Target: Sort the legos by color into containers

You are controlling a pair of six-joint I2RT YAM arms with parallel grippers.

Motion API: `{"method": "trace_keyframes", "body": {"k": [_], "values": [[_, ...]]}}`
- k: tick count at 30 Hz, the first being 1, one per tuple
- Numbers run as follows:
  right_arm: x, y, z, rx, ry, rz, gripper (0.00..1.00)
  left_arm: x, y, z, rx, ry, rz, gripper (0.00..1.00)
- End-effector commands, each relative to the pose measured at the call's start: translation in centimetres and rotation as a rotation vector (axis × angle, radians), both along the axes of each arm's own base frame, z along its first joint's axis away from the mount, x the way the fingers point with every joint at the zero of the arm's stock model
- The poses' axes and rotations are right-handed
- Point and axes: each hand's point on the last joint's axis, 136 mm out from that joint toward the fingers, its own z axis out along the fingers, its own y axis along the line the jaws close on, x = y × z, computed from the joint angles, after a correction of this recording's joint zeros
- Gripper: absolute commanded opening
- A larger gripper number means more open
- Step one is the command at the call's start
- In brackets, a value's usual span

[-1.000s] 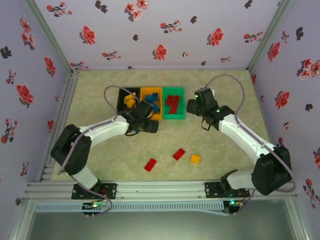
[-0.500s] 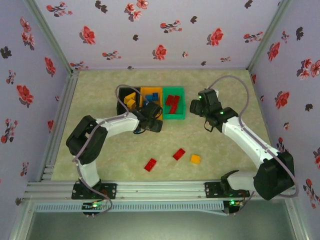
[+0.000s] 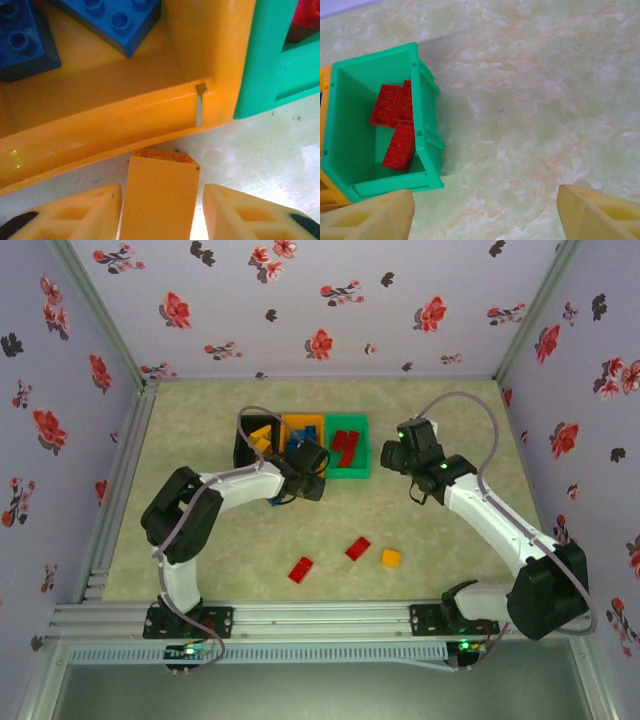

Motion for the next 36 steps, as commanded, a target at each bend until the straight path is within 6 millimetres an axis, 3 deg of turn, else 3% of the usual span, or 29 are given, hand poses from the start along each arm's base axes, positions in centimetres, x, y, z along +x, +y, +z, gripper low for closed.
{"method": "trace_keyframes", "body": {"k": [1,6,11,23,29,36], "values": [[-0.6,-1.2,0.1,-0.035,0.002,-0.025,0.76,-0.1,0.1,-0.2,0.044,-0.006,-0.007,0.4],[-0.7,-1.3,0.2,-0.034,-0.003,-0.026,0.76,-0.7,0.3,-0.2,0.08,-0.005,-0.011,0.3],[-0.6,-1.3,0.3,-0.028,-0.011,-0.03,0.75,-1.3,0.7,0.8,0.095,-0.004,-0.005,0.26],[-0.5,-1.3,0.4,-0.026,-0.017,-0.032,0.75,-2.3,2.1,7.2,0.046,-0.053,0.0,0.25],[-0.7,-1.4,0.7,-0.024,-0.022,-0.033,0.75,-1.0,4.6,10.3,0.064,-0.089,0.052,0.25],[-1.0,-1.6,0.9,-0.024,-0.026,-0.034,0.75,2.3,9.9,11.7,0.077,-0.106,0.186,0.25]]}}
